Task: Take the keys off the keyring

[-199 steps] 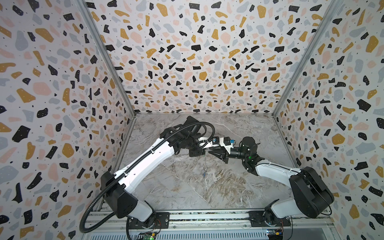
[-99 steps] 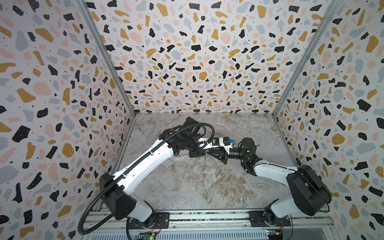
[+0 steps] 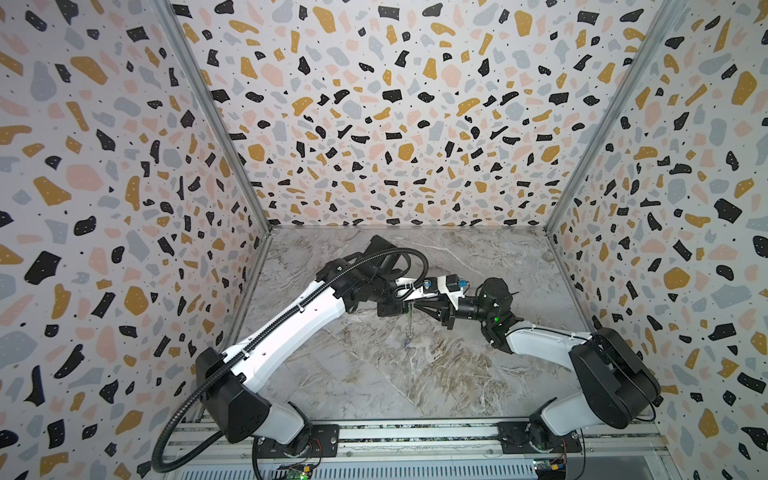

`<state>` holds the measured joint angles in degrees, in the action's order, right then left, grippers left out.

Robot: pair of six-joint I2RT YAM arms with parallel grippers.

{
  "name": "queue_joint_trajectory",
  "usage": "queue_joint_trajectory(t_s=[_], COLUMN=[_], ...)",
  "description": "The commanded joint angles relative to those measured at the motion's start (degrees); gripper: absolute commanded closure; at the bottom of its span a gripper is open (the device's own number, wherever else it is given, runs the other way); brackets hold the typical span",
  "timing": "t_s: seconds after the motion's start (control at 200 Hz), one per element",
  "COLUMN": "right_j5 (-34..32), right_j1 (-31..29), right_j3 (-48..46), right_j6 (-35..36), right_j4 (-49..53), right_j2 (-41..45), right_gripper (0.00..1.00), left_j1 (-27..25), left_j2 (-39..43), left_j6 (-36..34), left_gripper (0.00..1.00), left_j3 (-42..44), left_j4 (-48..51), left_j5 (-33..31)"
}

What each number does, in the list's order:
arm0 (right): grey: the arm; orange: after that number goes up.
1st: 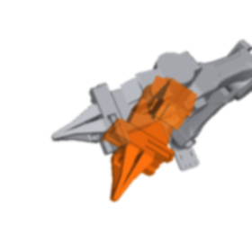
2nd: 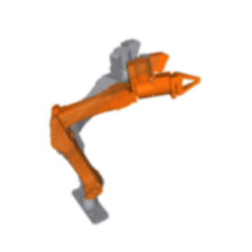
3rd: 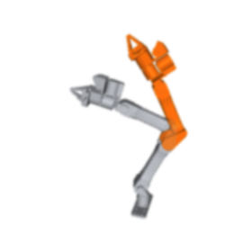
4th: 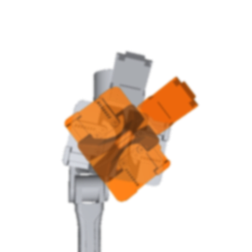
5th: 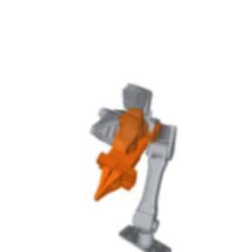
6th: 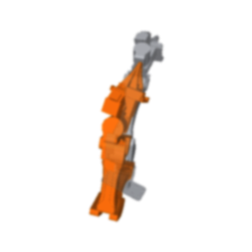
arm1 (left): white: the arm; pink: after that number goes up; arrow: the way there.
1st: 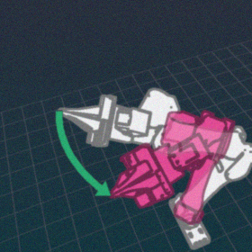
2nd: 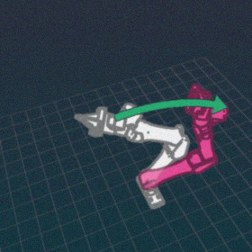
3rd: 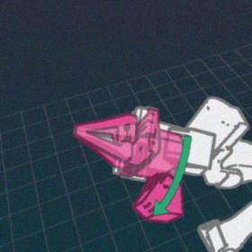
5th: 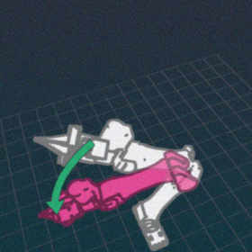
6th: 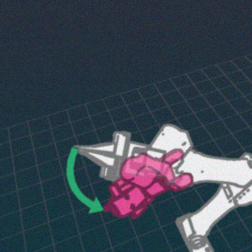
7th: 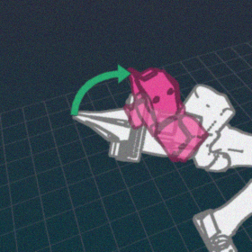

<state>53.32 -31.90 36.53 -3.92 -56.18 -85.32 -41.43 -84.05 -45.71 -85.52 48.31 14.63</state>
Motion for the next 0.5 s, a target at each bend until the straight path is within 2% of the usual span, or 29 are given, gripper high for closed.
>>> queue_joint_trajectory(t_s=[0.0, 0.496], right_j5=[-0.06, -0.58], right_j1=[-0.31, -0.74], right_j3=[-0.11, -0.66], right_j6=[-0.38, -0.62], right_j4=[-2.20, -4.63], right_j2=[1.34, 0.83], right_gripper=[0.85, 0.93], left_j1=[-0.30, -0.42], left_j2=[1.56, 1.30], left_j6=[-0.52, -0.78], left_gripper=[1.00, 1.00], left_j3=[0.44, 0.21], left_j4=[-1.91, -1.58], left_j5=[1.14, 2.09])
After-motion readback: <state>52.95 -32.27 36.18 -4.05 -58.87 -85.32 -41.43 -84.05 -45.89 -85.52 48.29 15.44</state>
